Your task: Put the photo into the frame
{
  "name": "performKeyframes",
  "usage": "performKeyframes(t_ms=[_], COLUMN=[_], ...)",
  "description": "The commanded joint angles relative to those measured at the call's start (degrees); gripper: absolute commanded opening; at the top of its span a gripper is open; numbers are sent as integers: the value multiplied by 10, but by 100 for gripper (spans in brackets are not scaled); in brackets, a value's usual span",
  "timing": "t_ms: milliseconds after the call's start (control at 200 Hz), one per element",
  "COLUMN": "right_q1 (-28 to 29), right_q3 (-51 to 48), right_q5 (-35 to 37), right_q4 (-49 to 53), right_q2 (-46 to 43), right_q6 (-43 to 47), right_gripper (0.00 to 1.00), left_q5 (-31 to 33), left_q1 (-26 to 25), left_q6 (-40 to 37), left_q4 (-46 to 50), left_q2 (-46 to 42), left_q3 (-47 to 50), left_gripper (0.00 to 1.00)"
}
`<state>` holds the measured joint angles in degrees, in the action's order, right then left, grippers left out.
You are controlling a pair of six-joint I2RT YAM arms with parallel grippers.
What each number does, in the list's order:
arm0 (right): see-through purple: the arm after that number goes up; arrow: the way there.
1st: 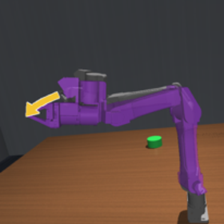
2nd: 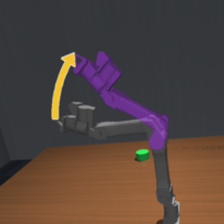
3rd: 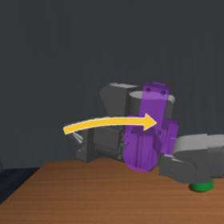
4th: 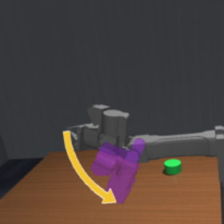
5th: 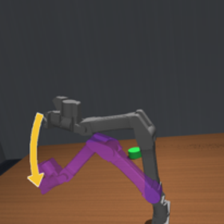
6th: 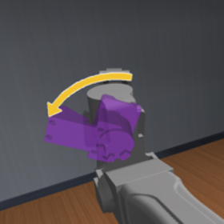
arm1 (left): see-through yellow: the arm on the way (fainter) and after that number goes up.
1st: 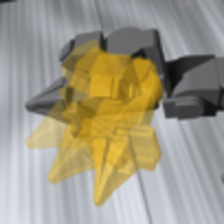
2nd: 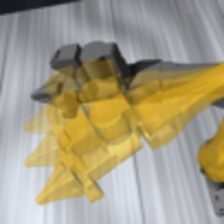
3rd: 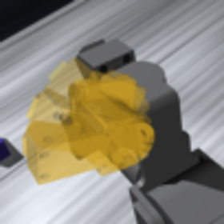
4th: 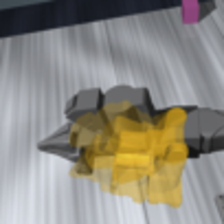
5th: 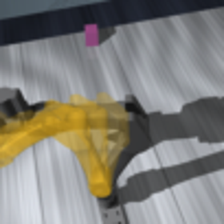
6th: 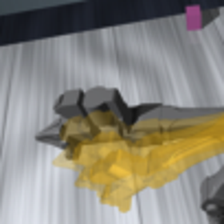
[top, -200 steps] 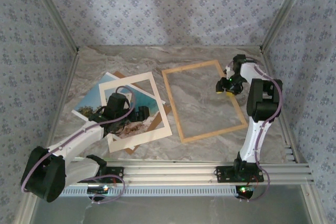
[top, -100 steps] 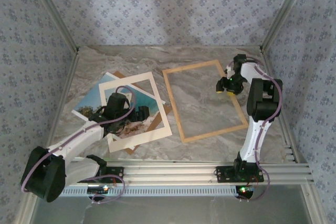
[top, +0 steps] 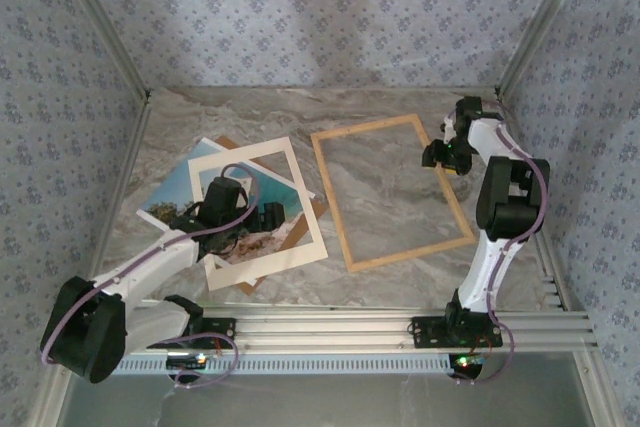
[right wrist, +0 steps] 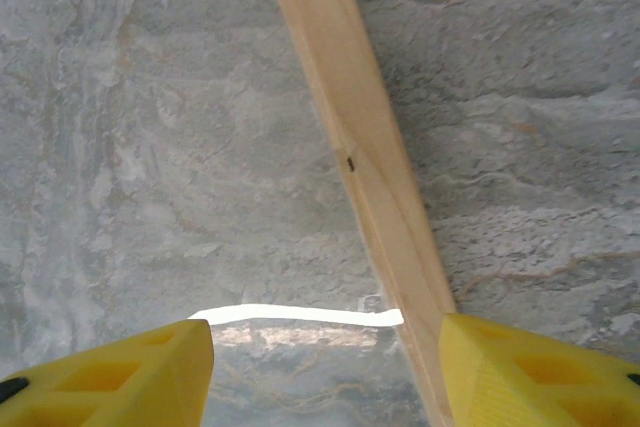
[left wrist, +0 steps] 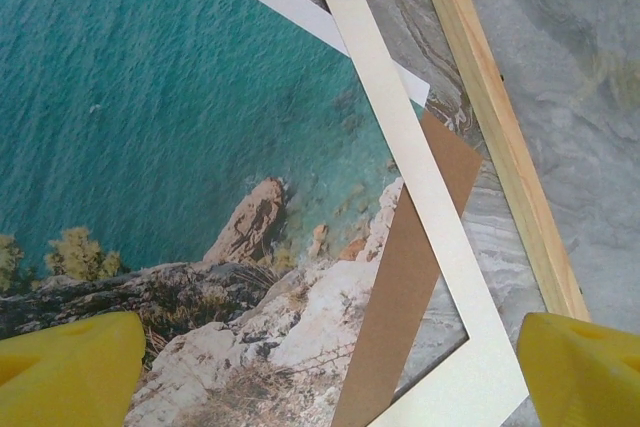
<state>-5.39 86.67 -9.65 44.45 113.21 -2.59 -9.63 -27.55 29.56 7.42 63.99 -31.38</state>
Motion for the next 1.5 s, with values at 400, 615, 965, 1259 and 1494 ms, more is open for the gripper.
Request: performKeyframes(t_ms=[400,615,965,1259,1494], right_q1=[24,7,-35,-49,-48], right_q3=[-24,-7,-14,-28,-29], right_q5=[50,19,-54,-63,-65], right_q4=[-57,-59,-76,-81,-78], right_q2=[-16,19,37,45,61], right_q6=[-29,-36,-49,-45,-40], right_gripper=[81,80,48,40,44], left_q5=[14,21,19,17,13], left_q1=[-4,-5,-5,-4,-5], left_q6=[-13,-12,-13,-13,-15], left_q4=[21,24,21,13,12], left_q2=[-8,-22,-18,-10,-5], left_q3=[-38,-35,-34,-33,-32], left_gripper=[95,95,95,95,95])
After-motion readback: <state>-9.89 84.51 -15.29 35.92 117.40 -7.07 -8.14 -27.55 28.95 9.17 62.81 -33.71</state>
